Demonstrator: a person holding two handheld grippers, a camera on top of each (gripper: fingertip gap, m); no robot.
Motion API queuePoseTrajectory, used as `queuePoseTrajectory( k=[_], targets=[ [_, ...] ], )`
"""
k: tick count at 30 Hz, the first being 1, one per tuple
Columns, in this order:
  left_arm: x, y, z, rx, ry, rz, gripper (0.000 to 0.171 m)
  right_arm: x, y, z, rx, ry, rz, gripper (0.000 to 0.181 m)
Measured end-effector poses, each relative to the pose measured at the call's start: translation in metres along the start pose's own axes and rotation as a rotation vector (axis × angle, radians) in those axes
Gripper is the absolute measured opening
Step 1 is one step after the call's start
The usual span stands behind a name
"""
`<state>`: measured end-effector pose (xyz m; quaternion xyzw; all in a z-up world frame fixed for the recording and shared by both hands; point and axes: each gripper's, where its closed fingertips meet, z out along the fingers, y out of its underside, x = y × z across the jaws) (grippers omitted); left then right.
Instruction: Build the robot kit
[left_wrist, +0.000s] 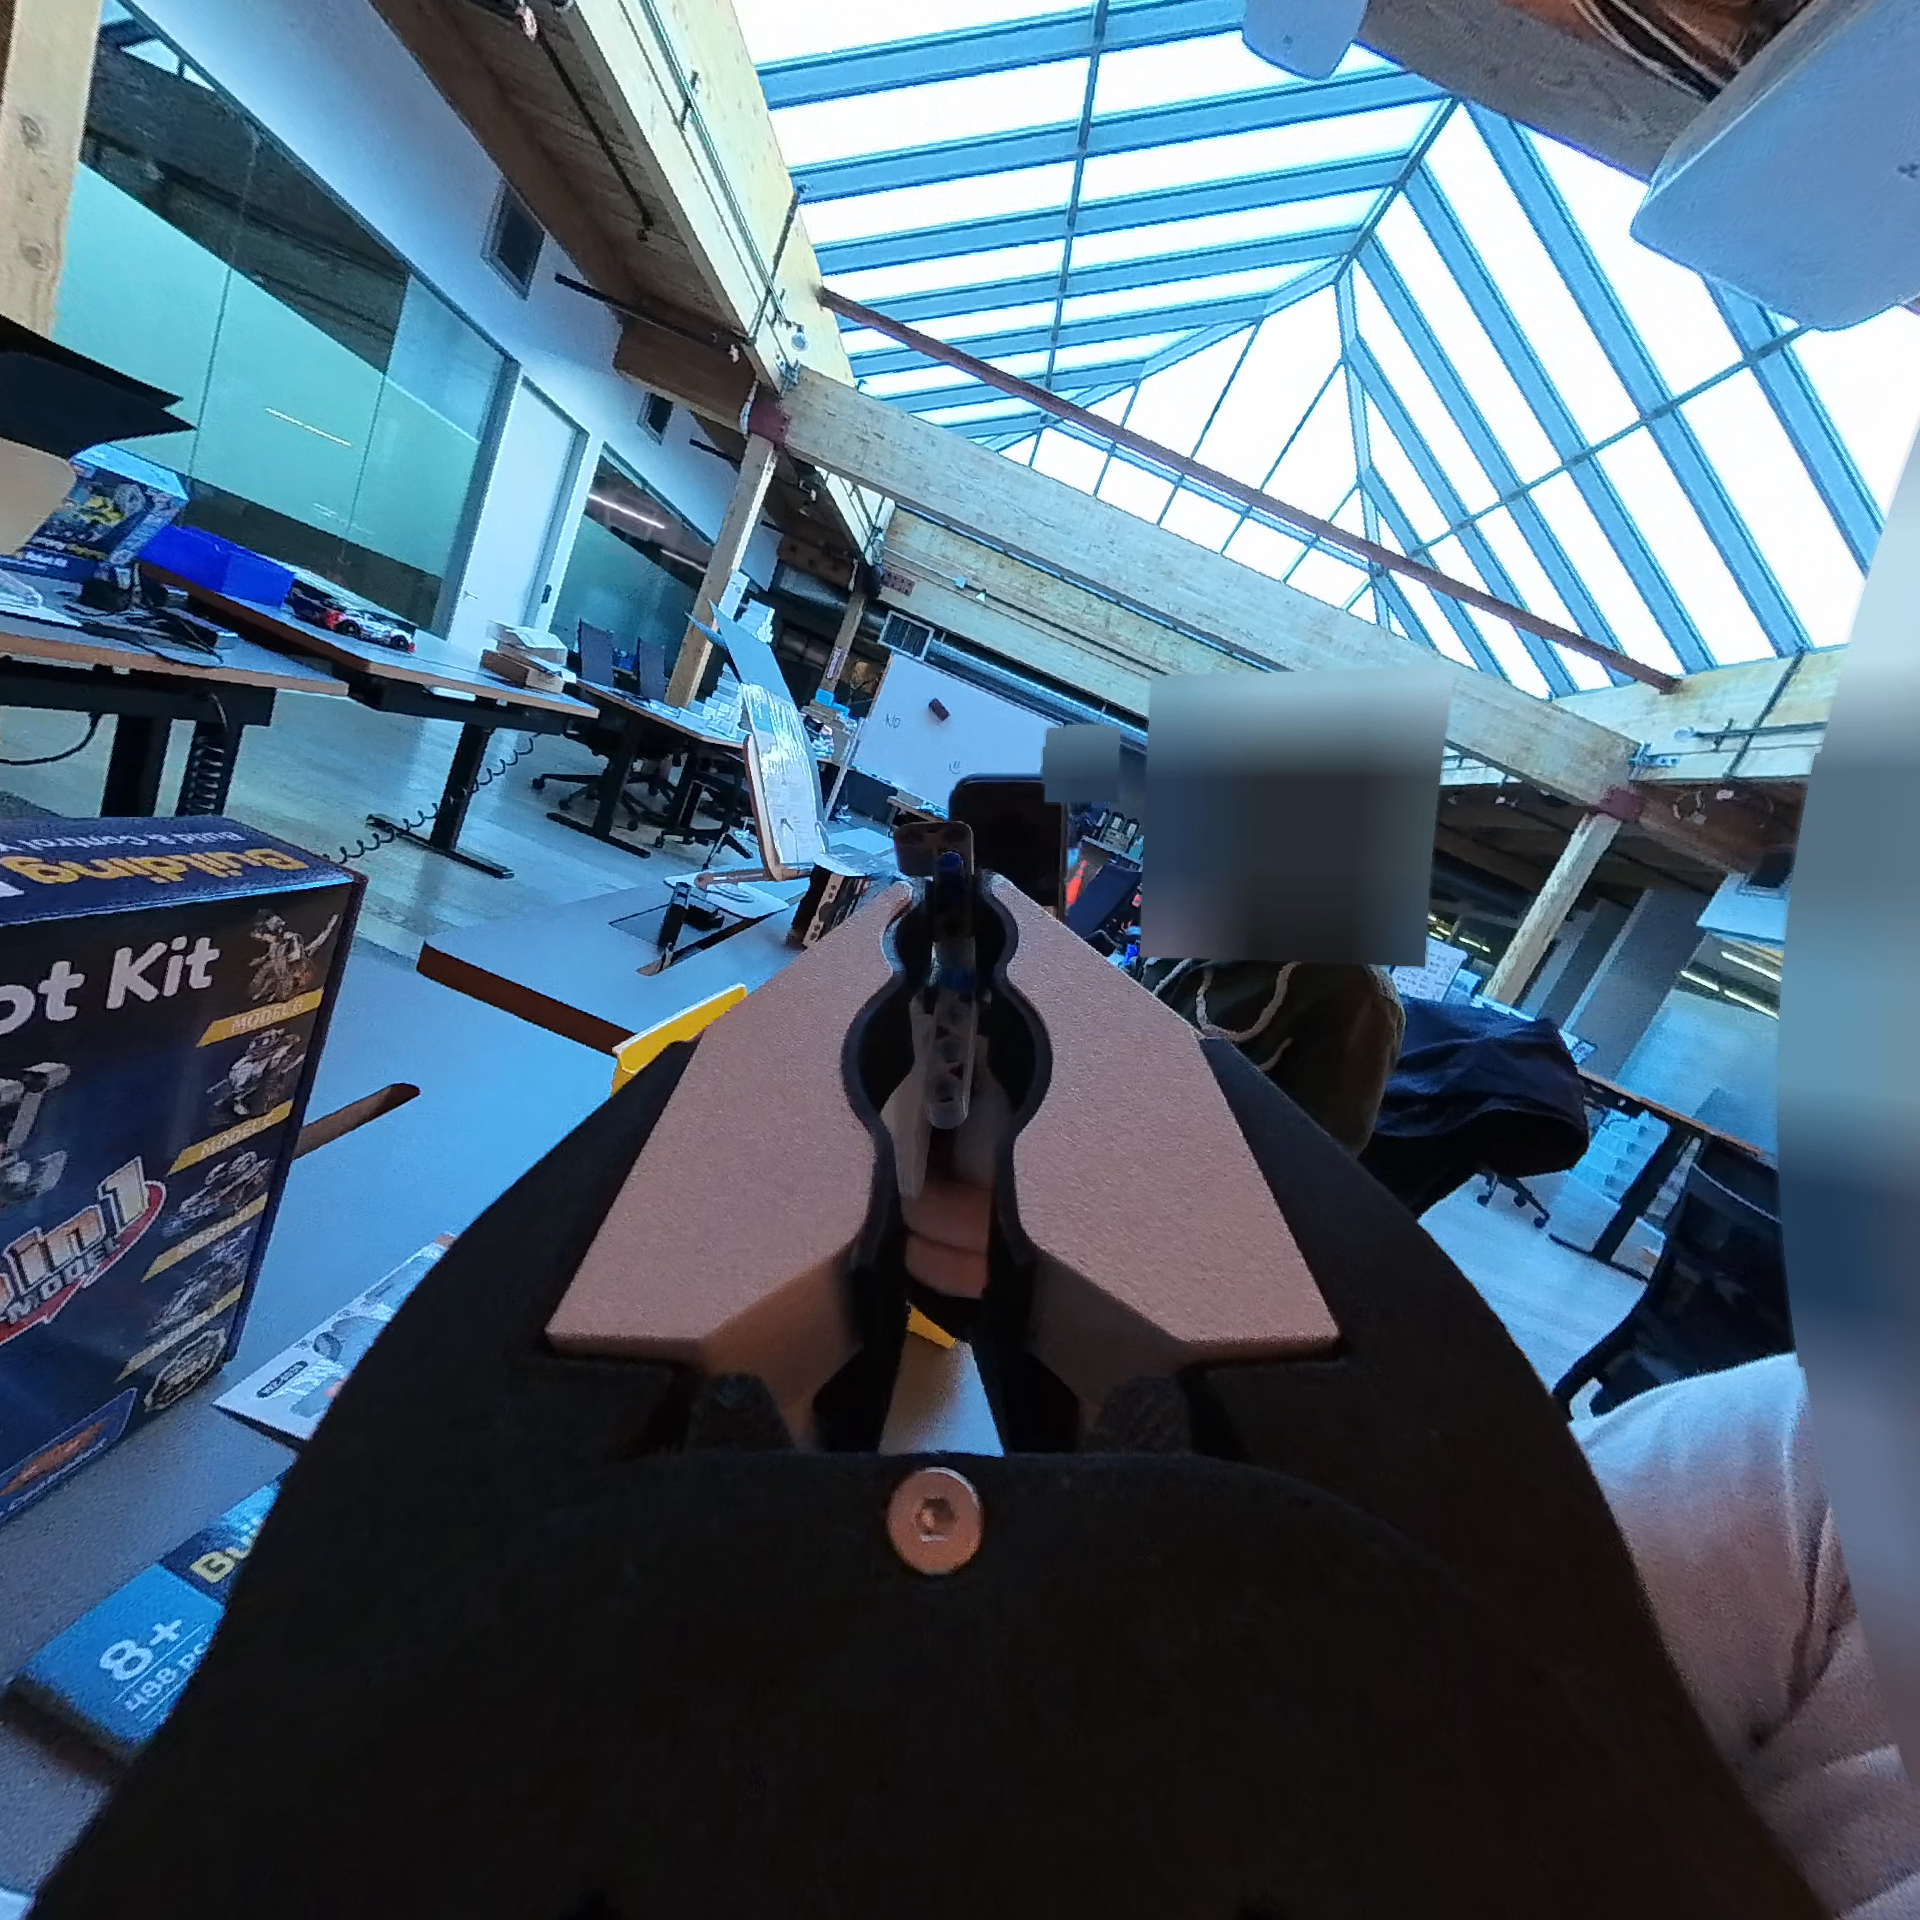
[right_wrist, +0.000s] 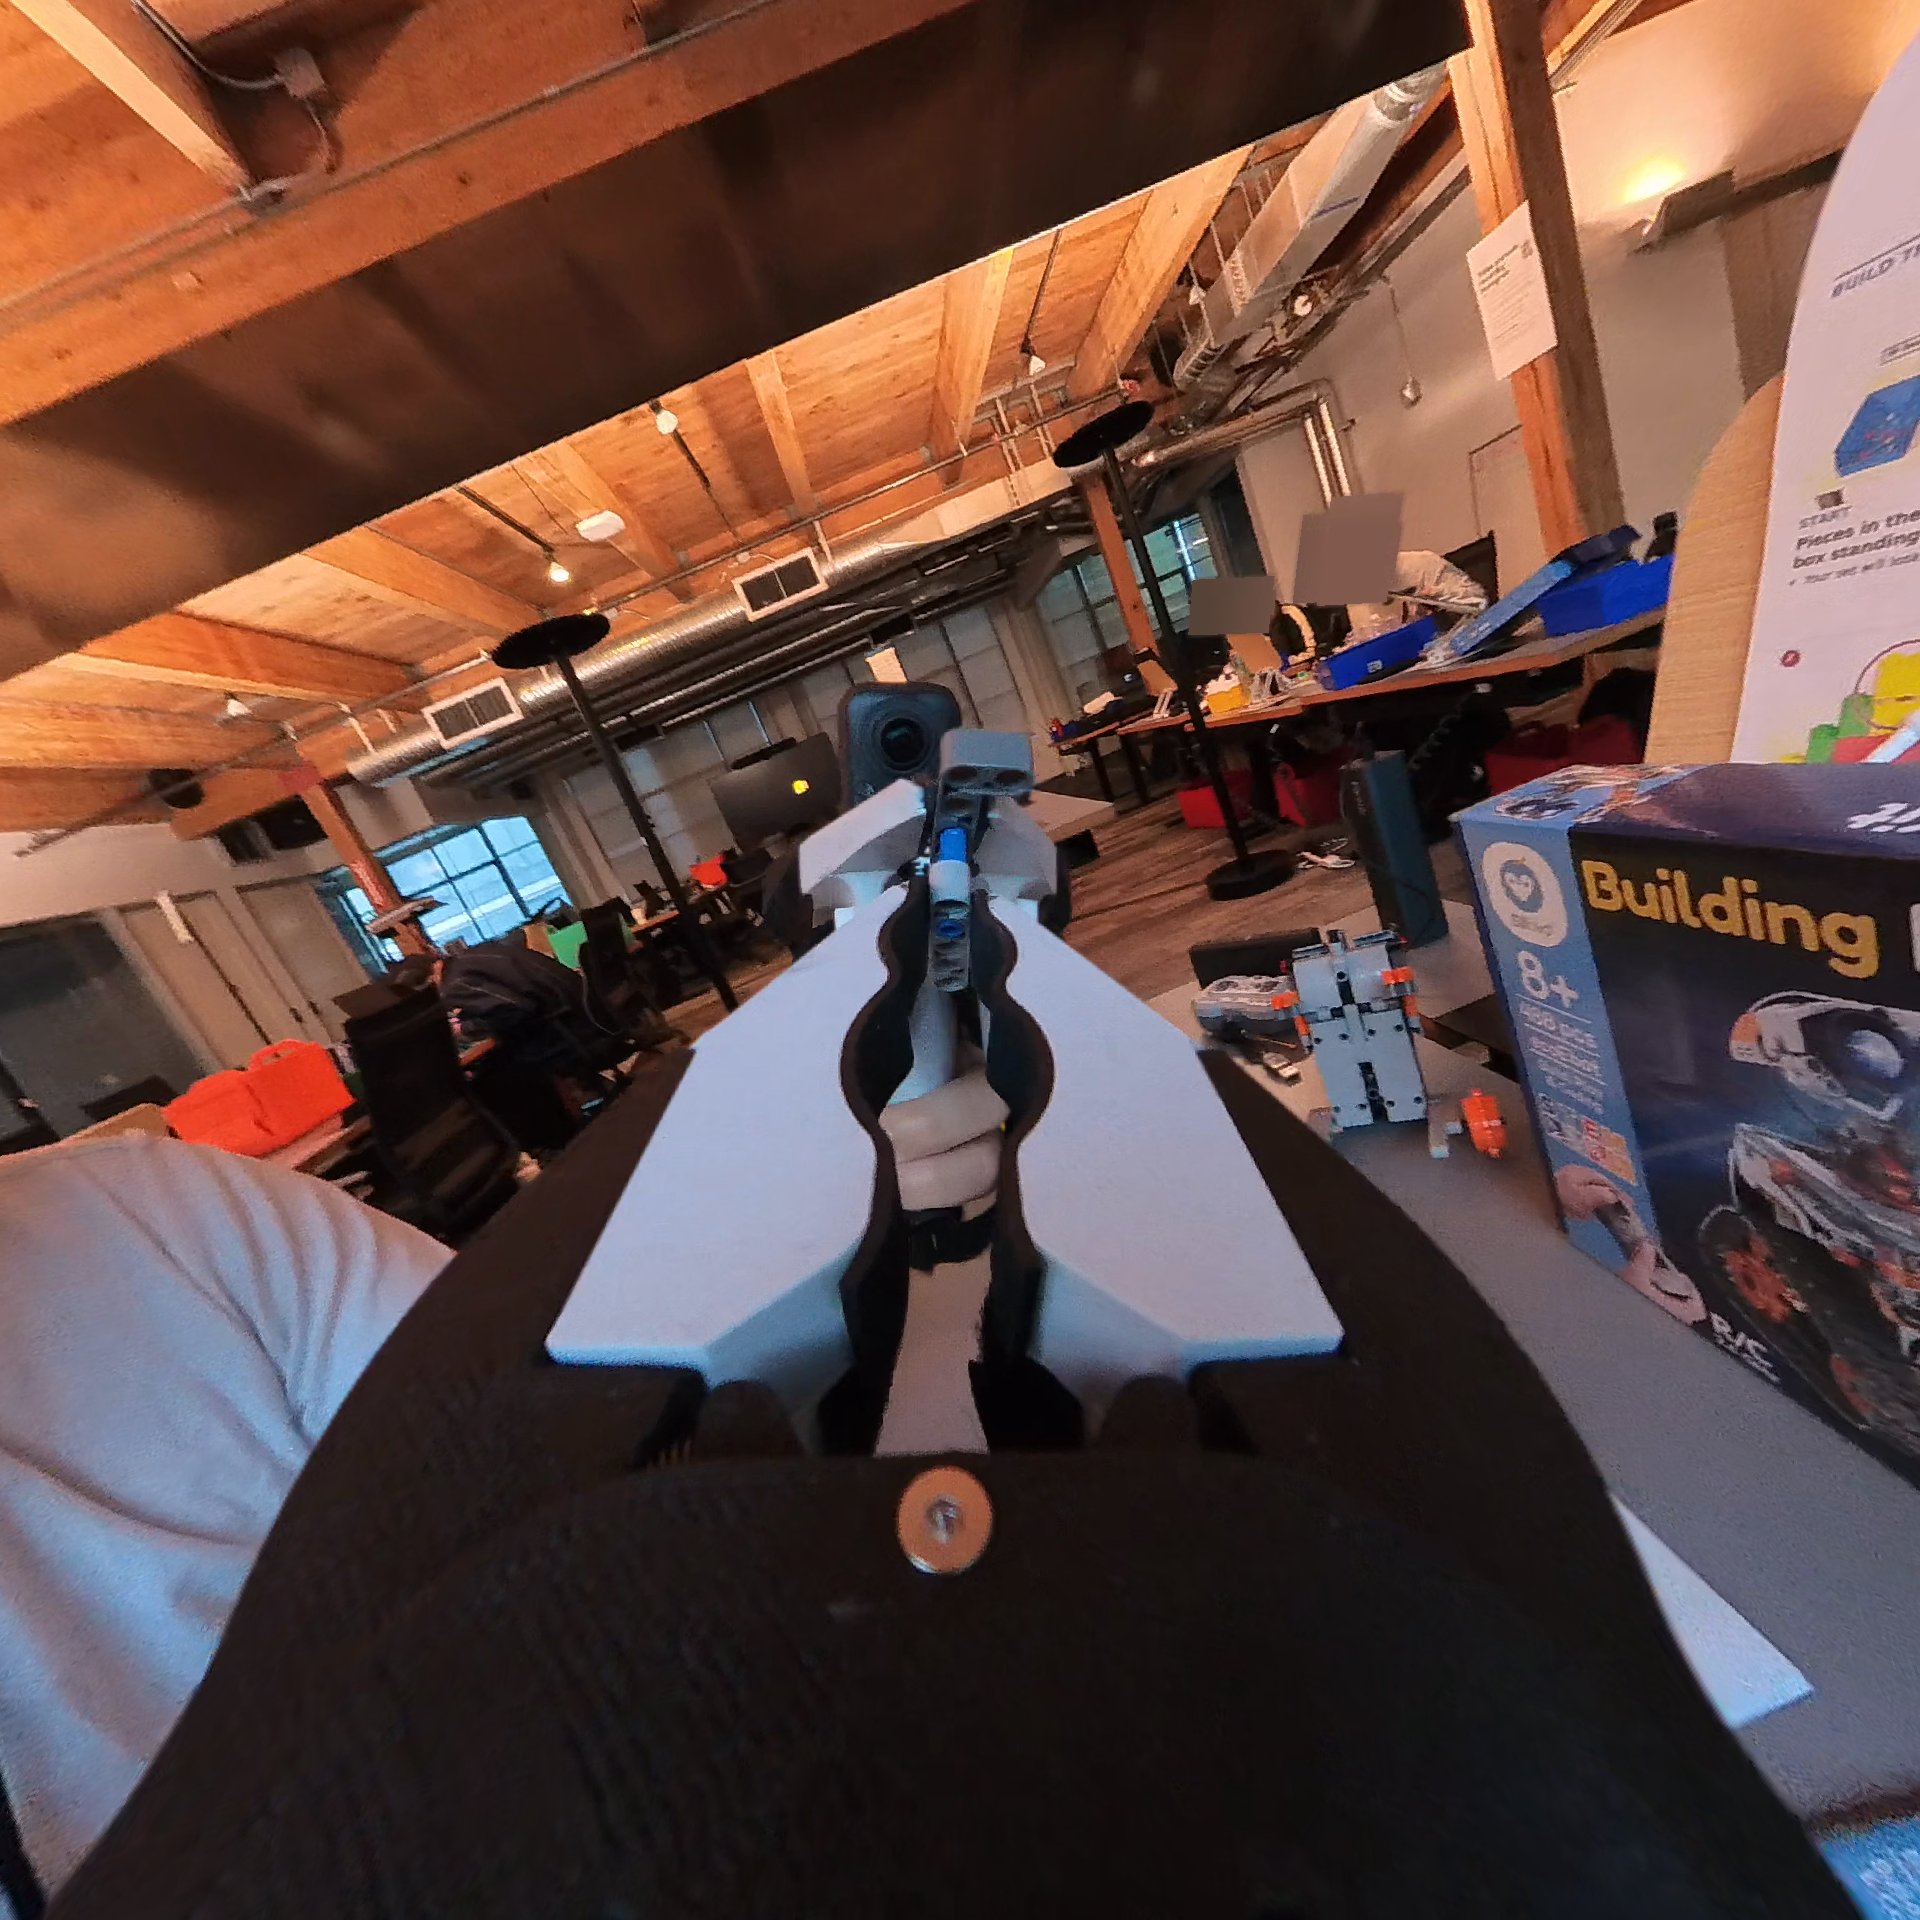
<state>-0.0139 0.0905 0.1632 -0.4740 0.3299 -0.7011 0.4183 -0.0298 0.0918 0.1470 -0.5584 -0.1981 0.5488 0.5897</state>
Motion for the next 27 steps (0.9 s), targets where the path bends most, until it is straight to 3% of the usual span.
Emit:
queuePoseTrajectory(
  k=[19, 27],
  targets=[
    [-0.011, 0.017, 0.005, -0.059, 0.052, -0.135, 0.004, 0.011, 0.010, -0.014, -0.129, 0.002, 0.052, 0.005],
    [-0.015, 0.019, 0.010, -0.026, 0.013, -0.084, 0.004, 0.016, 0.009, -0.019, -0.132, 0.023, 0.098, 0.005]
  ],
)
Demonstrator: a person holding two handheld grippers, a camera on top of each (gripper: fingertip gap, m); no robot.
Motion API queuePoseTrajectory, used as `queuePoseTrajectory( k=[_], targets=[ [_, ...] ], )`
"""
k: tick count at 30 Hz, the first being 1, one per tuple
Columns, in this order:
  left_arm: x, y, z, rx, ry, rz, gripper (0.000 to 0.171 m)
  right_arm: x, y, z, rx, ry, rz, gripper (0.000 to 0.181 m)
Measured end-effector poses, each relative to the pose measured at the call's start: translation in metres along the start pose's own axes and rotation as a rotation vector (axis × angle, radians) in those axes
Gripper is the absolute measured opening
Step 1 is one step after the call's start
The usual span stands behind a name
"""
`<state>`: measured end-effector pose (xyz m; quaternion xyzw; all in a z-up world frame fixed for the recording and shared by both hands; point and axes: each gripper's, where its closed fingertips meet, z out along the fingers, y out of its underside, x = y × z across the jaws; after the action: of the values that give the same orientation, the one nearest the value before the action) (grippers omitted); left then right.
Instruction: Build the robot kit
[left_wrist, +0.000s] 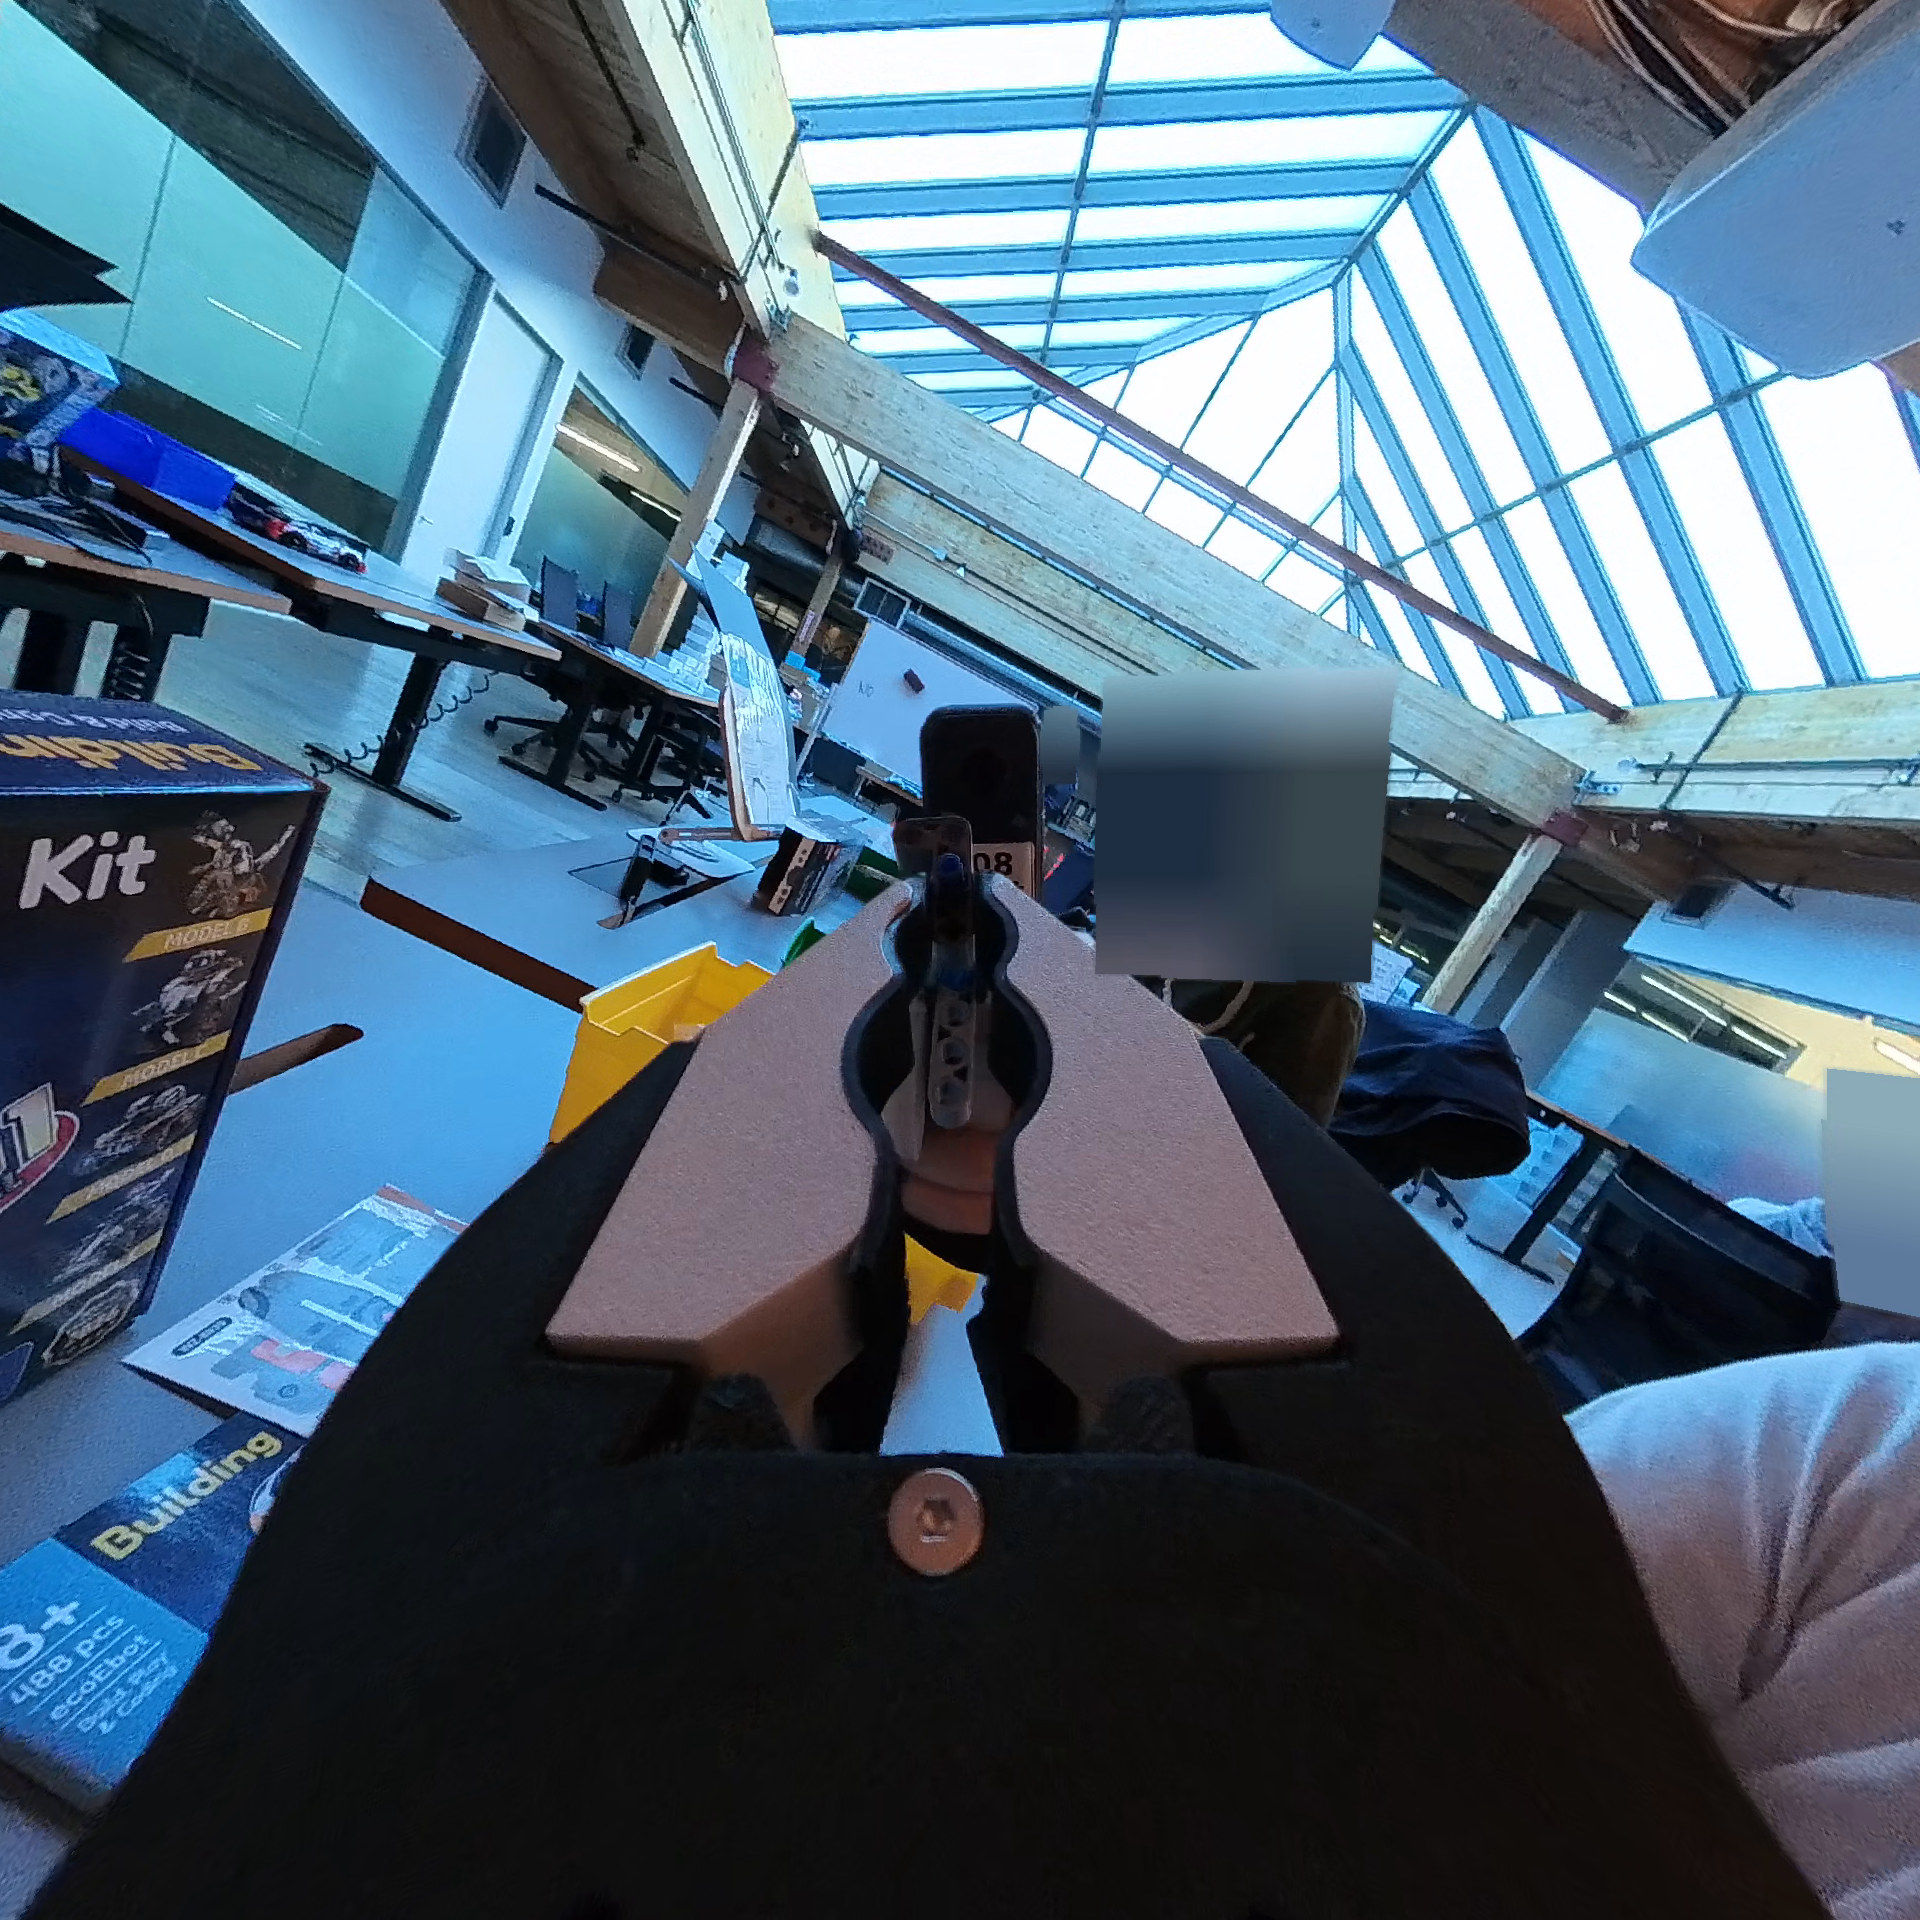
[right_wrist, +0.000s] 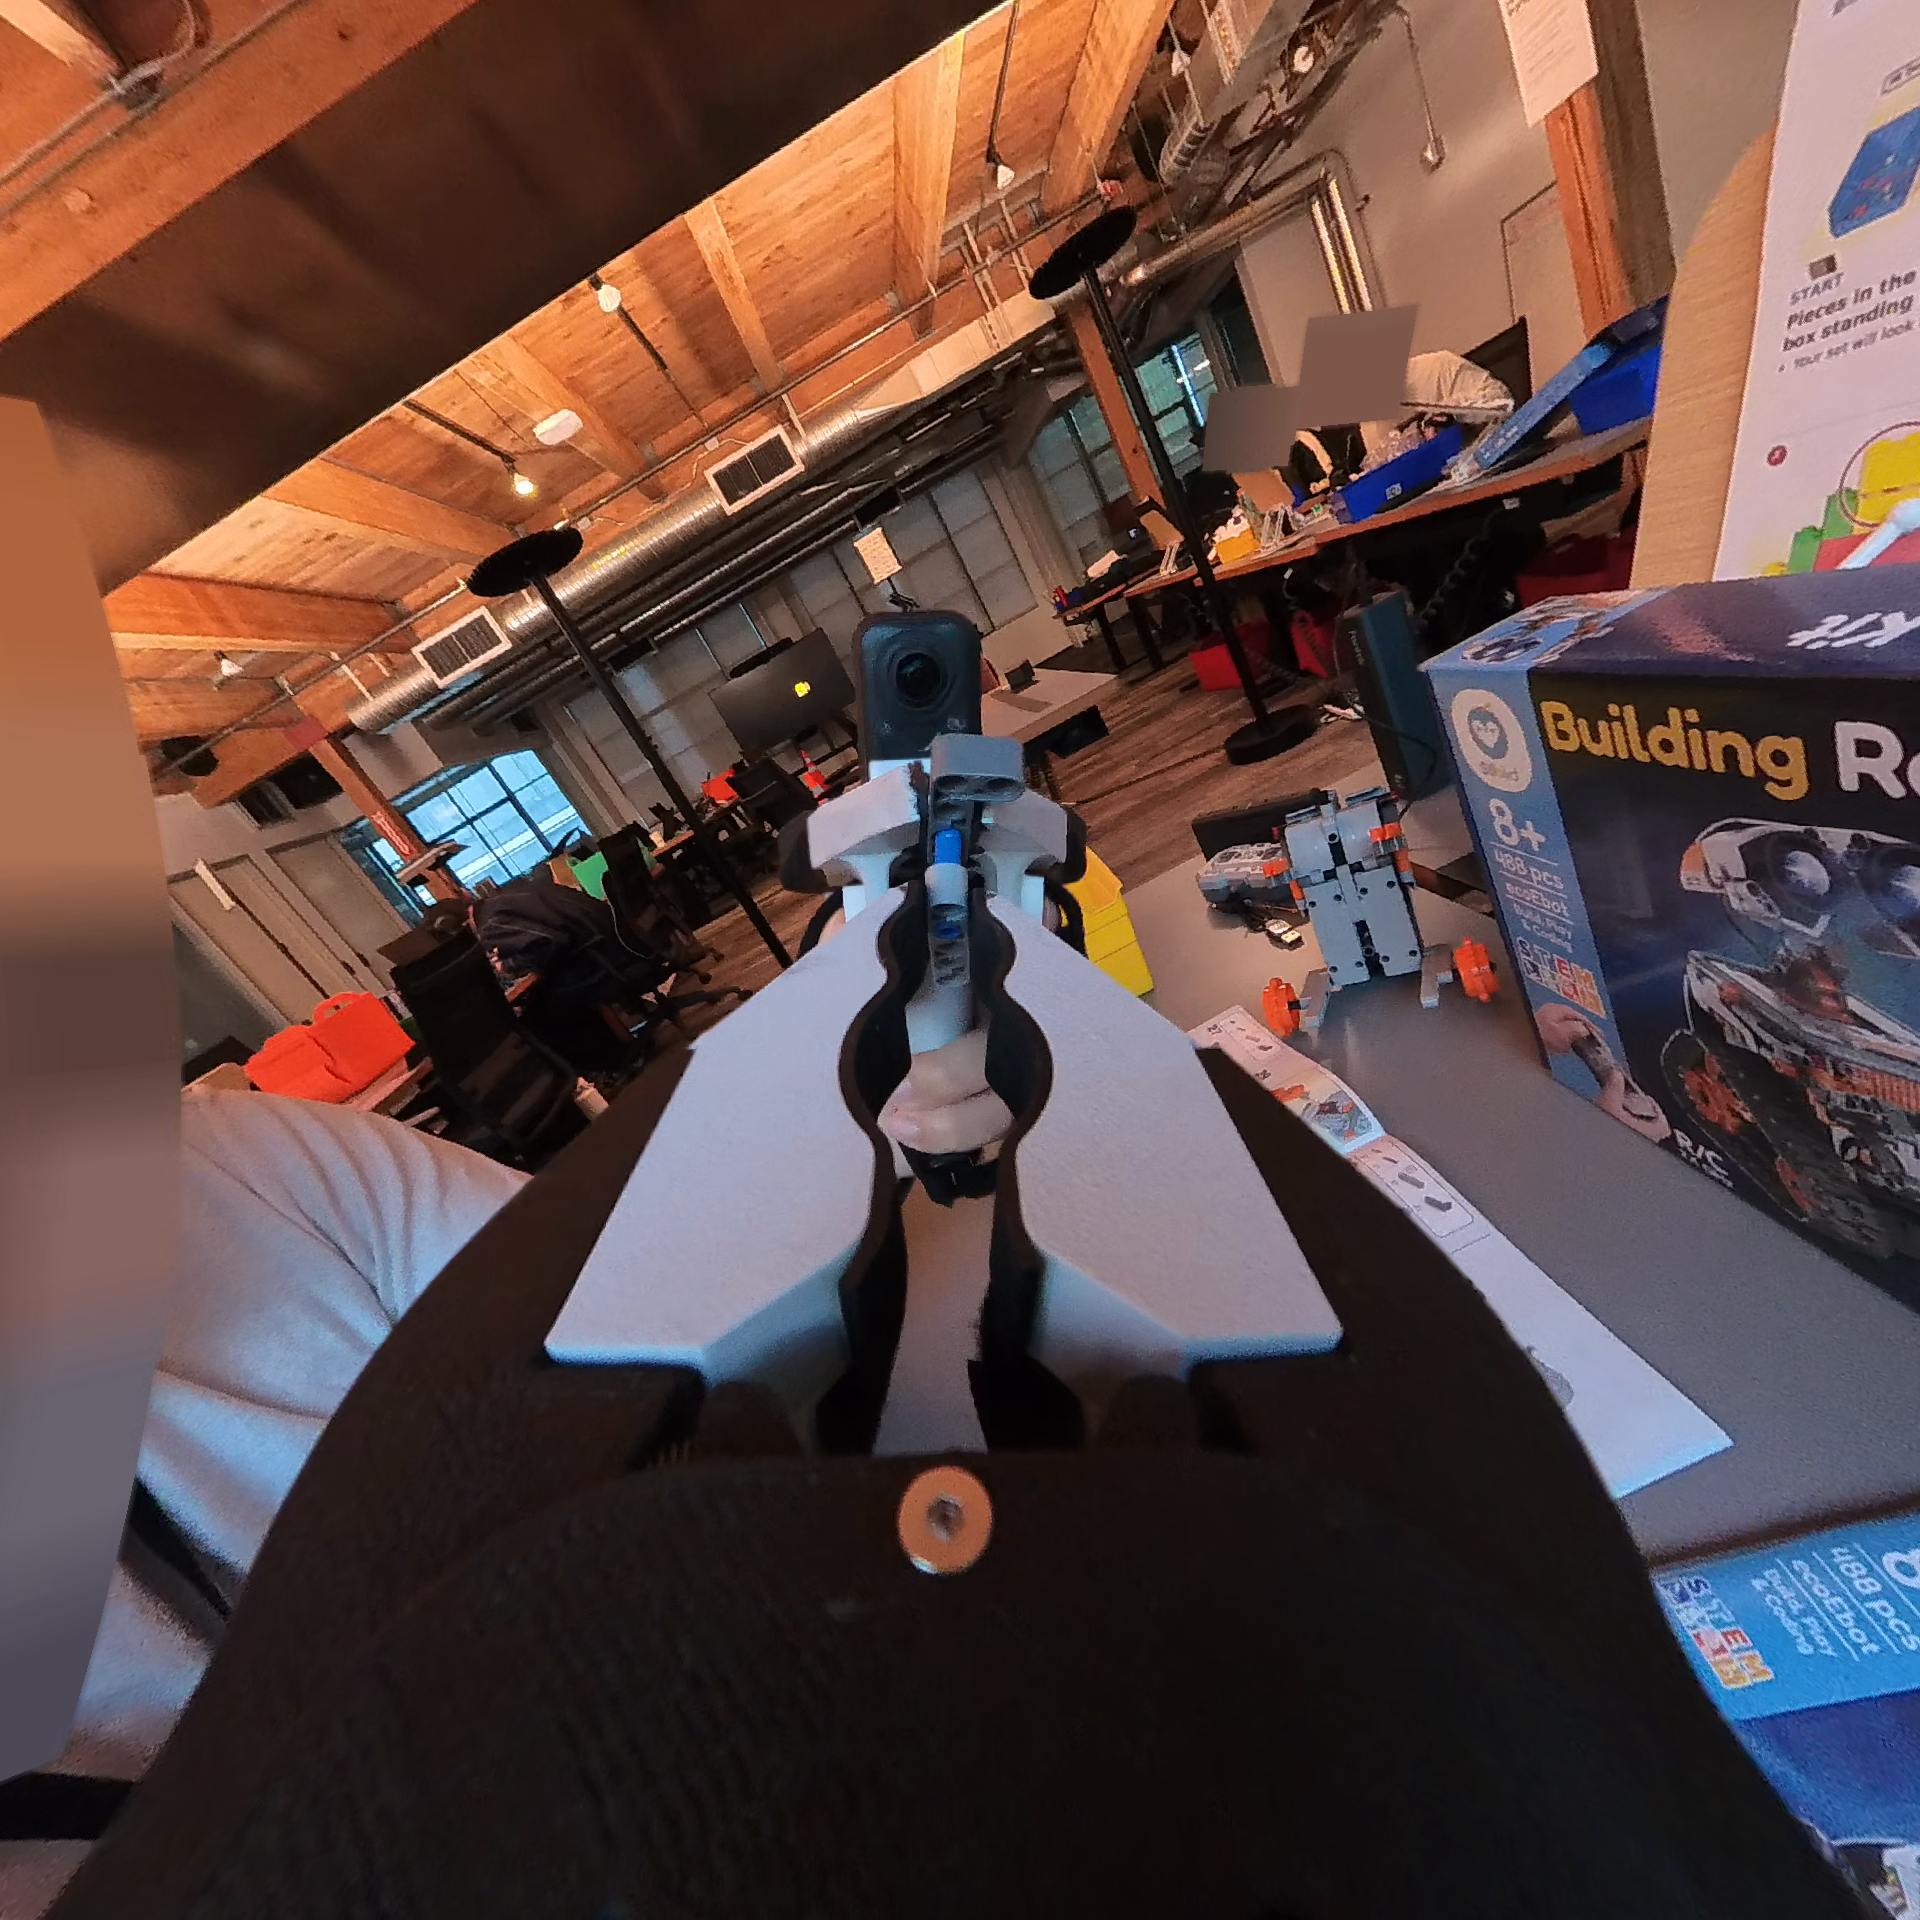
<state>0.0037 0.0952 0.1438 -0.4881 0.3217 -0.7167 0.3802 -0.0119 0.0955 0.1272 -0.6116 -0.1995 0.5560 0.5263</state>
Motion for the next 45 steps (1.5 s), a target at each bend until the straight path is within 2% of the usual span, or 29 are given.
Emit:
queuePoseTrajectory(
  k=[4, 8, 14, 23, 30, 34, 37, 42, 45],
  targets=[
    [-0.002, 0.003, 0.002, 0.006, 0.005, -0.015, 0.004, 0.001, 0.001, -0.003, -0.024, 0.020, -0.003, 0.005],
    [0.002, 0.012, 0.002, -0.097, 0.030, -0.006, 0.004, 0.000, 0.010, -0.007, -0.110, 0.046, -0.070, 0.005],
    [-0.001, 0.016, 0.000, -0.134, 0.019, 0.017, 0.004, 0.003, 0.014, -0.007, -0.135, 0.063, -0.075, 0.005],
    [-0.012, -0.003, -0.006, 0.016, -0.041, 0.028, 0.004, 0.013, 0.000, 0.008, 0.047, 0.061, -0.022, 0.005],
    [-0.012, 0.000, -0.006, -0.010, -0.022, 0.024, 0.004, 0.012, 0.003, 0.006, 0.012, 0.083, -0.045, 0.005],
    [-0.007, 0.000, -0.005, -0.004, -0.002, 0.015, 0.005, 0.009, 0.002, 0.005, -0.004, 0.102, -0.122, 0.004],
    [-0.008, 0.007, -0.006, -0.077, 0.000, 0.031, 0.005, 0.010, 0.009, 0.005, -0.068, 0.123, -0.177, 0.005],
    [-0.007, 0.008, -0.009, -0.110, 0.001, 0.047, 0.005, 0.010, 0.011, 0.007, -0.064, 0.086, -0.151, 0.005],
    [-0.003, 0.006, -0.008, -0.076, 0.033, 0.018, 0.005, 0.005, 0.008, 0.007, -0.028, 0.036, -0.123, 0.005]
  ],
)
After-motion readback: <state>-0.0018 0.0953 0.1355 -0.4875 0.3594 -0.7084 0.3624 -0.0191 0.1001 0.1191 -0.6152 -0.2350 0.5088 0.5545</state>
